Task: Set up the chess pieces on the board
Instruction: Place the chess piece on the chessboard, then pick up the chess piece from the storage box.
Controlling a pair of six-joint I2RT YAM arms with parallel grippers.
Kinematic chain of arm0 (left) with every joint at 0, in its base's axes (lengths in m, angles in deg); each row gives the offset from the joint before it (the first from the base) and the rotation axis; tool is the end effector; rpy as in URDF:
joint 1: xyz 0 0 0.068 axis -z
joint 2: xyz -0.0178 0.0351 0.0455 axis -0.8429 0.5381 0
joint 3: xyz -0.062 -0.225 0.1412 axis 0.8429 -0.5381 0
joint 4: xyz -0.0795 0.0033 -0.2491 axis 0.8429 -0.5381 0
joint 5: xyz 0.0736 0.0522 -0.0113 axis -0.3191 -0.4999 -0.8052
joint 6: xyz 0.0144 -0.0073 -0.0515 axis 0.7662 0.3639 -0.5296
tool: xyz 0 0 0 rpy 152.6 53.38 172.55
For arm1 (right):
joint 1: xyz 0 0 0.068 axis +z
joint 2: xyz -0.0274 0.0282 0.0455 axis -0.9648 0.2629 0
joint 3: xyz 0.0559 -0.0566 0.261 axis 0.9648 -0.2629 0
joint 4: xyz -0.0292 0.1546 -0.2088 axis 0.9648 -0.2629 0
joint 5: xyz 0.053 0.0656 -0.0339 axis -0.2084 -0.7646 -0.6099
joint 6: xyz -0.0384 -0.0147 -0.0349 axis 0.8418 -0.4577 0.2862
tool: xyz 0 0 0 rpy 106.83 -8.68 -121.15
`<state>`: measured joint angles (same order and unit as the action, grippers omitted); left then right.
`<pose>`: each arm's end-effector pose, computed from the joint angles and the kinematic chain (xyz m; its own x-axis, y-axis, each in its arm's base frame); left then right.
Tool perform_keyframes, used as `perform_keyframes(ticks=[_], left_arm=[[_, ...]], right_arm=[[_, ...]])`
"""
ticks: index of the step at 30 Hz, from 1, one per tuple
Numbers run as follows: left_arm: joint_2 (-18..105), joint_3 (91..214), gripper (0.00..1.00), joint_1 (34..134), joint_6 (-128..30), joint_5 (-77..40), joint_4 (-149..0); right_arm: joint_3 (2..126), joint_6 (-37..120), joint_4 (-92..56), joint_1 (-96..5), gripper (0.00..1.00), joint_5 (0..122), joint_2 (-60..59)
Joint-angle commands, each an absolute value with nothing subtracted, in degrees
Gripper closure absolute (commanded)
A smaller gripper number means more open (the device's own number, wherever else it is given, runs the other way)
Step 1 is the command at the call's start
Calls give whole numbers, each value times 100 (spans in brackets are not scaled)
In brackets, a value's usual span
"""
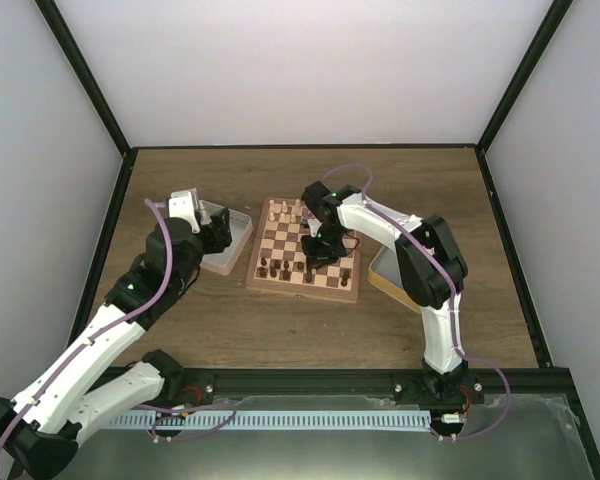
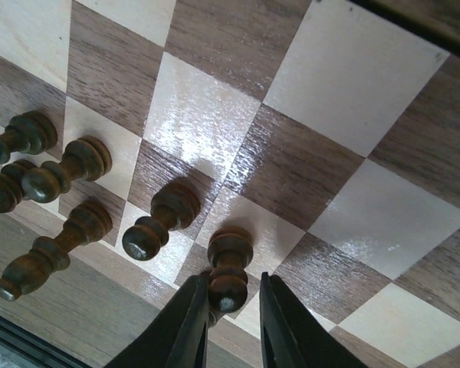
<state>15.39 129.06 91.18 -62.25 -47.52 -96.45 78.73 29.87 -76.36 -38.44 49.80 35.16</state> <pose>0.1634 -0.0940 0.3369 -0.3490 -0.2426 -0.9052 0.1025 0.9502 -0.2942 0.3099 0.2421 0.1889 -0.9472 -0.3195 0.0252 -0.2932 0.8956 0.3345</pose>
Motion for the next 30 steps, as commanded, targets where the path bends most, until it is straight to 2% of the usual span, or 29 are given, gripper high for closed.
perform_keyframes(ticks=[1,9,18,25,30], left_arm=[[1497,12845,29,9093,-6161,-4802,-9628],[1502,12843,30,9094,-6159,-4807,-9629],[1450,12841,29,9093,-6157,-4800,-9603],[1456,12831,29,9089,-6122,-4733,-9495],[1498,12803,29,9086,-6073,-4554,-9341]], right_arm=[[8117,2907,-7508,-3784,79,5051,3364],[8133,2826,-7455,-3784,75,5196,3274],[8159,2301,-6952,-3868,61,5953,2358],[7076,1730,-6381,-4282,59,6976,1070],[5504,1029,-5841,-4980,65,8087,-150]])
